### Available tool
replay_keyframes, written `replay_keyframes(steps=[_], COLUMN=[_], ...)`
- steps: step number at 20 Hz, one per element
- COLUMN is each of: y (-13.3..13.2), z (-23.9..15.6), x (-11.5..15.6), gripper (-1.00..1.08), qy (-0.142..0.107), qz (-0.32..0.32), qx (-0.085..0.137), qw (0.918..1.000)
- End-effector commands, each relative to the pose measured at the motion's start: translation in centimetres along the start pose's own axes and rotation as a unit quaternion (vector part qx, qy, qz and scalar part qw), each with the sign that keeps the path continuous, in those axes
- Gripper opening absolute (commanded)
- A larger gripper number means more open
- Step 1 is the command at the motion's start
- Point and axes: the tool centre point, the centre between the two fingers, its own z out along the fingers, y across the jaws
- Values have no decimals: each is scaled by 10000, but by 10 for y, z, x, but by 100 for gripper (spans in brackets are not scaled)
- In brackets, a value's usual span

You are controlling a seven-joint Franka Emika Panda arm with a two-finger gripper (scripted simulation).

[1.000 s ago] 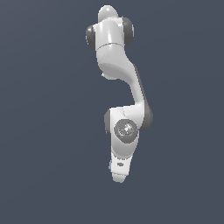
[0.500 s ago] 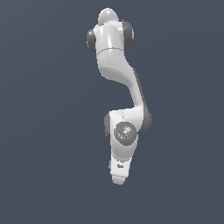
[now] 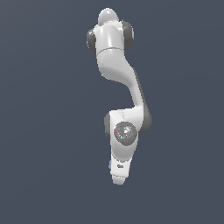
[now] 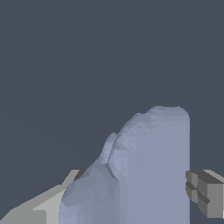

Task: Pick up the object and move it to a goal position.

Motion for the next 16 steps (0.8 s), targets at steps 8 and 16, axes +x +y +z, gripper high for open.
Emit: replay_keyframes(steps=[8,16], y=[-5,-19], z=[1,-2], x=[-5,-20], gripper=[-100,-100], qy=[-4,-4], qz=[1,1], qx=[11,15], qw=[10000,10000])
